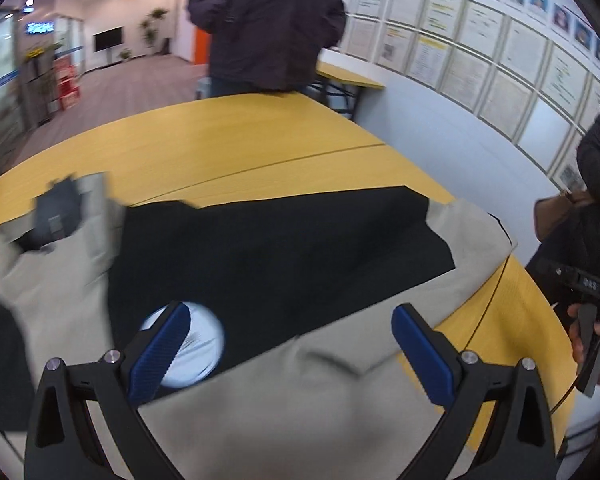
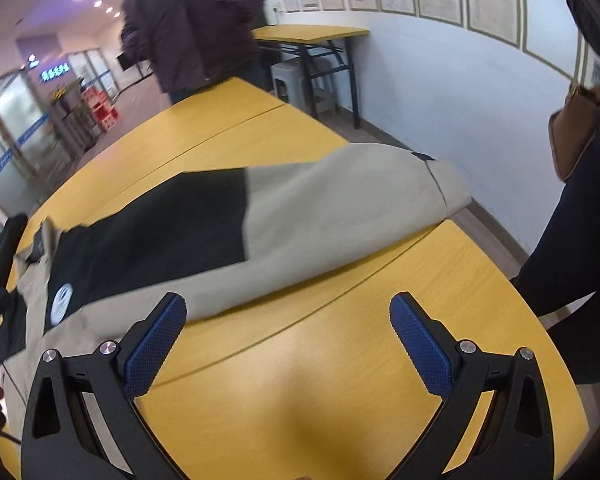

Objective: Fold clothes
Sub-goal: 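Grasp the jacket sleeve cuff with the right gripper and lift it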

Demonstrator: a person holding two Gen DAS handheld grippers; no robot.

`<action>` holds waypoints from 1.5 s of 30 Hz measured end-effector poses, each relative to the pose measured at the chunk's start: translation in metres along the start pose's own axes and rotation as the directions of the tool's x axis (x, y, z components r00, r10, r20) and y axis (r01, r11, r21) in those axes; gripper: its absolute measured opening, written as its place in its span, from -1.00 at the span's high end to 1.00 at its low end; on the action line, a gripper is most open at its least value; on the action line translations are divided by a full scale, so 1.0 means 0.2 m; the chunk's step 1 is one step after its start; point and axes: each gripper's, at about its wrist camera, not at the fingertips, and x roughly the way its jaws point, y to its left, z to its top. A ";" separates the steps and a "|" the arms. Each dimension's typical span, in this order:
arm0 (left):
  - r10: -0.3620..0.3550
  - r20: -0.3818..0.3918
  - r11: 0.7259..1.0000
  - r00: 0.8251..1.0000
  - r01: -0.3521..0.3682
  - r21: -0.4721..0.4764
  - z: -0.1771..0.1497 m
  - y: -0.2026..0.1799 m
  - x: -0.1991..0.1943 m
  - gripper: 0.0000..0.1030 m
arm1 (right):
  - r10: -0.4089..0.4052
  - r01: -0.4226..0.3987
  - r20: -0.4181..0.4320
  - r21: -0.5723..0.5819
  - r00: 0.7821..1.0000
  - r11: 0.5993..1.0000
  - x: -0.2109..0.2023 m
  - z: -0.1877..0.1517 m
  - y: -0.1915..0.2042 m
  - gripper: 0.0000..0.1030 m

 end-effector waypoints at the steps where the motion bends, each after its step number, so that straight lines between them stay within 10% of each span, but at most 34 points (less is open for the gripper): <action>1: -0.013 -0.006 1.000 1.000 0.014 0.021 0.01 -0.02 0.08 -1.00 | -0.003 0.004 -0.006 0.022 1.000 1.000 0.06 0.03 -0.05 -0.99; 10: -0.030 -0.092 0.992 0.995 0.041 0.121 0.00 -0.16 0.55 -1.00 | -0.039 0.043 -0.031 0.162 0.999 0.986 0.44 0.20 -0.37 -0.58; 20: -0.049 -0.103 0.989 0.993 0.063 0.135 -0.04 -0.14 0.61 -1.00 | -0.074 0.075 -0.015 0.271 0.997 0.960 0.49 0.15 -0.44 -0.32; 30: 0.021 -0.119 0.982 0.993 0.002 0.191 -0.07 -0.12 0.59 -1.00 | -0.204 0.204 -0.032 0.304 0.978 0.930 0.54 0.21 -0.39 -0.94; 38: 0.030 -0.118 0.980 0.993 -0.006 0.198 -0.07 -0.14 0.61 -1.00 | -0.251 0.231 0.020 0.322 0.968 0.918 0.58 0.23 -0.41 0.81; 45: -0.025 -0.085 0.981 0.996 0.041 0.191 -0.05 -0.18 0.57 -1.00 | -0.167 0.091 0.186 0.364 0.968 0.927 0.34 0.14 -0.44 0.98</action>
